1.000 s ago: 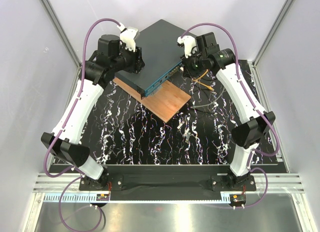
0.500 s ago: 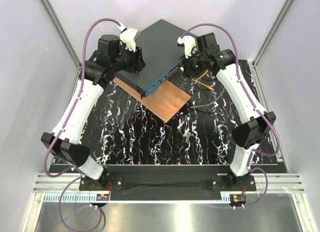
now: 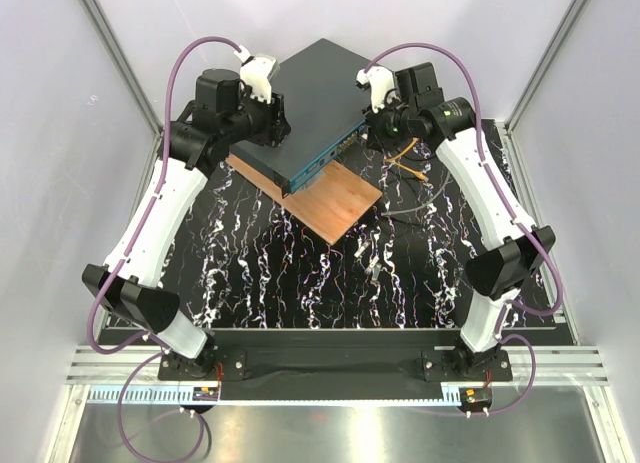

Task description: Insert the plug into the switch port

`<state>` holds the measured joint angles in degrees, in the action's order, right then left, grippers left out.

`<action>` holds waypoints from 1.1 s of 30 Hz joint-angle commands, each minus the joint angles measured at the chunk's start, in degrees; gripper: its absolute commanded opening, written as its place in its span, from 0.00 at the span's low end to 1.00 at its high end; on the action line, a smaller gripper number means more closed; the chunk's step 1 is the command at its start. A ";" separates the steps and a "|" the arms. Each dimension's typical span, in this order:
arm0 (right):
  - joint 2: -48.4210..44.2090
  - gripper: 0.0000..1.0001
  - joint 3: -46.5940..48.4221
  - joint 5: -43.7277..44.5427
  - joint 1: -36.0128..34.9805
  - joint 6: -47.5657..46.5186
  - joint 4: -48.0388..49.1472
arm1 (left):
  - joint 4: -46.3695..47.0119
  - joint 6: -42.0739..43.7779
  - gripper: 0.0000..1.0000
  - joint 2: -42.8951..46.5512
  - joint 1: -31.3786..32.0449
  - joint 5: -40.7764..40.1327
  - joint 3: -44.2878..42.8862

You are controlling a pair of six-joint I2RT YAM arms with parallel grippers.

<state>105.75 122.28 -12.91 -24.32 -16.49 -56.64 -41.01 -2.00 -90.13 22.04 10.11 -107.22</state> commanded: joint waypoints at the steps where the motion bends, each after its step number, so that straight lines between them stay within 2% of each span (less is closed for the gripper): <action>1: -3.36 0.01 2.79 -1.60 -0.73 -0.12 11.03 | 2.78 -0.20 0.48 0.30 0.02 0.96 -0.89; 6: -3.89 0.00 0.51 -1.60 -0.73 -0.38 12.17 | 2.70 -0.11 0.48 0.21 0.10 0.70 -0.97; 16: -14.69 0.00 -23.28 0.86 0.93 -0.38 29.37 | 2.78 0.07 0.49 0.39 -0.07 0.70 0.17; 24: -16.72 0.00 -28.94 -3.35 4.28 1.20 35.81 | 2.96 0.51 0.55 1.18 -0.60 1.67 2.10; 33: -20.32 0.00 -34.99 -10.20 5.16 1.73 38.88 | 2.70 -3.36 0.60 0.57 -2.44 4.92 2.63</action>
<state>89.65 89.03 -19.14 -19.38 -15.44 -22.28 -40.23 -3.68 -90.11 20.12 12.78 -104.62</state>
